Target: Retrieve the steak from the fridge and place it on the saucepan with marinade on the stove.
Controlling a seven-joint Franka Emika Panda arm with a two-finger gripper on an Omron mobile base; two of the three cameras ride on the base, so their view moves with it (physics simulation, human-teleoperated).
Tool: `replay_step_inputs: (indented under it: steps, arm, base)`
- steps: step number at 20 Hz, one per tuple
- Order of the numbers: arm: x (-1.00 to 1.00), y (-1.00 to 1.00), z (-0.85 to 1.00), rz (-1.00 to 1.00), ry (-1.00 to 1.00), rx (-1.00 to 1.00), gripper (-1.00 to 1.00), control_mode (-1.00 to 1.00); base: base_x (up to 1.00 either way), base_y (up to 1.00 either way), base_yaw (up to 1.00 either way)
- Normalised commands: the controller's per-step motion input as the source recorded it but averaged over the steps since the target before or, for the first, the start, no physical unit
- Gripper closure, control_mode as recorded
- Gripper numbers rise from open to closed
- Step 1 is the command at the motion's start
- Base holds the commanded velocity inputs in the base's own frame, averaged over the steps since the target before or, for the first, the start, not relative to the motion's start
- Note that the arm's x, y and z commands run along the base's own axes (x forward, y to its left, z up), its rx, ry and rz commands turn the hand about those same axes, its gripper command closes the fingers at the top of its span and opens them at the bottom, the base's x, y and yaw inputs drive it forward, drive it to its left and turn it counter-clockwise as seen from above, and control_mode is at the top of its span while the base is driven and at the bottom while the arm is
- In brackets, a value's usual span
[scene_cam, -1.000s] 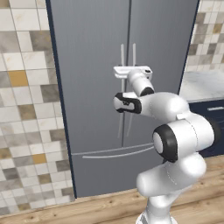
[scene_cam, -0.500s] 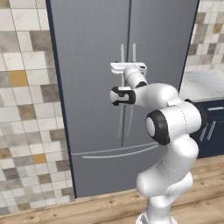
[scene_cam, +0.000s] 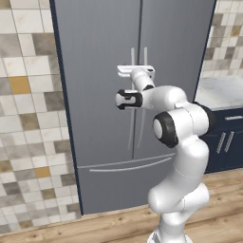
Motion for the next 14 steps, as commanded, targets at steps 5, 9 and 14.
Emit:
replay_step_inputs:
  steps: [5, 9, 14]
  arm:
    - [0.33, 0.0, 0.0, 0.0, 0.0, 0.0, -1.0, -1.0]
    - [0.28, 0.0, 0.0, 0.0, 0.0, 0.0, -1.0, -1.0]
    - [0.17, 0.0, 0.0, 0.0, 0.0, 0.0, -1.0, -1.0]
  base:
    - [0.0, 0.0, 0.0]
    - [0.0, 0.0, 0.0]
    - [0.0, 0.0, 0.0]
